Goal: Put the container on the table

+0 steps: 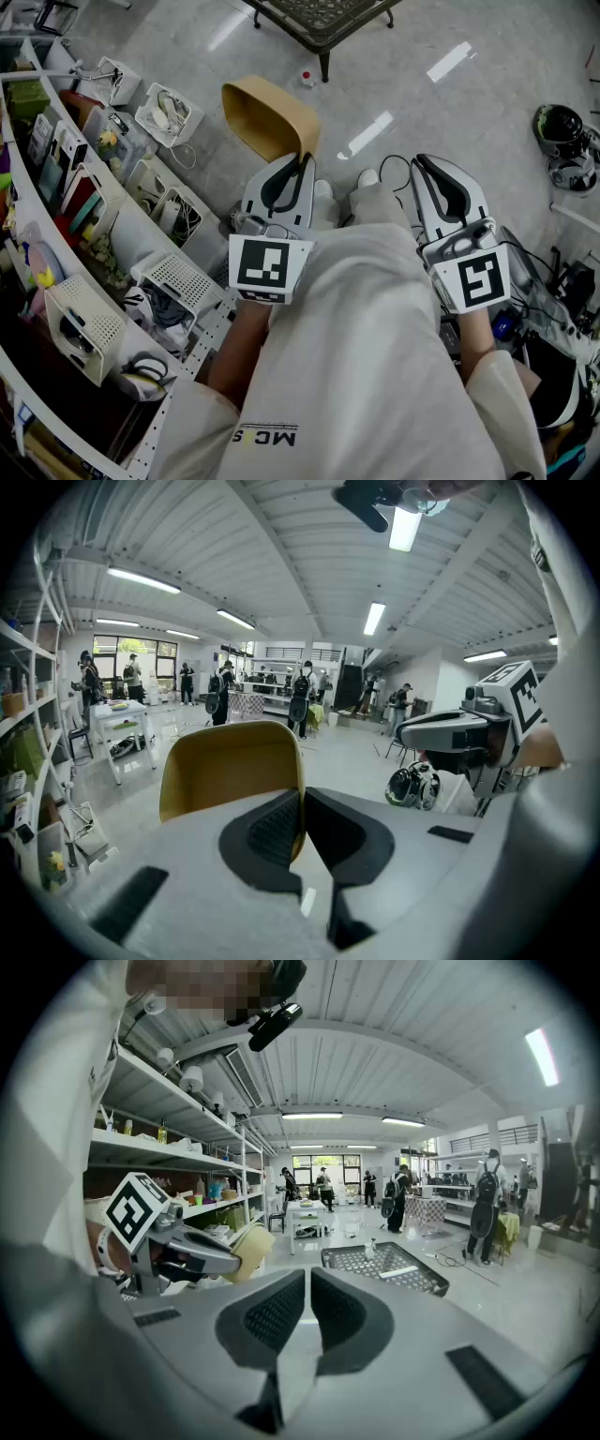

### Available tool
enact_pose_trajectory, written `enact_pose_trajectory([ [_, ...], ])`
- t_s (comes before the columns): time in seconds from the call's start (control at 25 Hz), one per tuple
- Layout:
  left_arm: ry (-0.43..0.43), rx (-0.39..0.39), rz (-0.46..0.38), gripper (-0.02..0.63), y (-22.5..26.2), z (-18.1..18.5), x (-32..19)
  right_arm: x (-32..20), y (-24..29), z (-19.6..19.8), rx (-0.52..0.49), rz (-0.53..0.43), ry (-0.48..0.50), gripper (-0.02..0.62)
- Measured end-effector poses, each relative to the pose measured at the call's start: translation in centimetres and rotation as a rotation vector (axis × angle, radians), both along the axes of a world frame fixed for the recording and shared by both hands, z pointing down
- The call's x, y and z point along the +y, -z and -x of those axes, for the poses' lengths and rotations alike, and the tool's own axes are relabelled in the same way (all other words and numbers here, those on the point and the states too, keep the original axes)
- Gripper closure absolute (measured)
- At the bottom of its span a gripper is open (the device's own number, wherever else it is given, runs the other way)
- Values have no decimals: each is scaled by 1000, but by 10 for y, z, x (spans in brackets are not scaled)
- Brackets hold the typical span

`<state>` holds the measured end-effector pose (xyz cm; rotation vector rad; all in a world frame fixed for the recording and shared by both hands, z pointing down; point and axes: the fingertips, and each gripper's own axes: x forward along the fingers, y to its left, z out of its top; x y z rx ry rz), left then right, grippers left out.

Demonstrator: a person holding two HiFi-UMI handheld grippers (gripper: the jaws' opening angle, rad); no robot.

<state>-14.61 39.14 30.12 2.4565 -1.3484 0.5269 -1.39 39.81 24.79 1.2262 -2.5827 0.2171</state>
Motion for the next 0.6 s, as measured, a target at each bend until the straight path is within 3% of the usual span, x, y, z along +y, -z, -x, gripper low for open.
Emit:
enact_pose_trajectory([
  [0.12,24,27,2,574,7,3,9,7,8,-7,-39,4,-66,574],
  [0.28,40,52,-18,572,19,-9,21,11,18,-17,-40,-29,-81,575],
  [0.6,27,102,-88,572,43,-57,20,9,12,-87,-121,-20,-232,574],
])
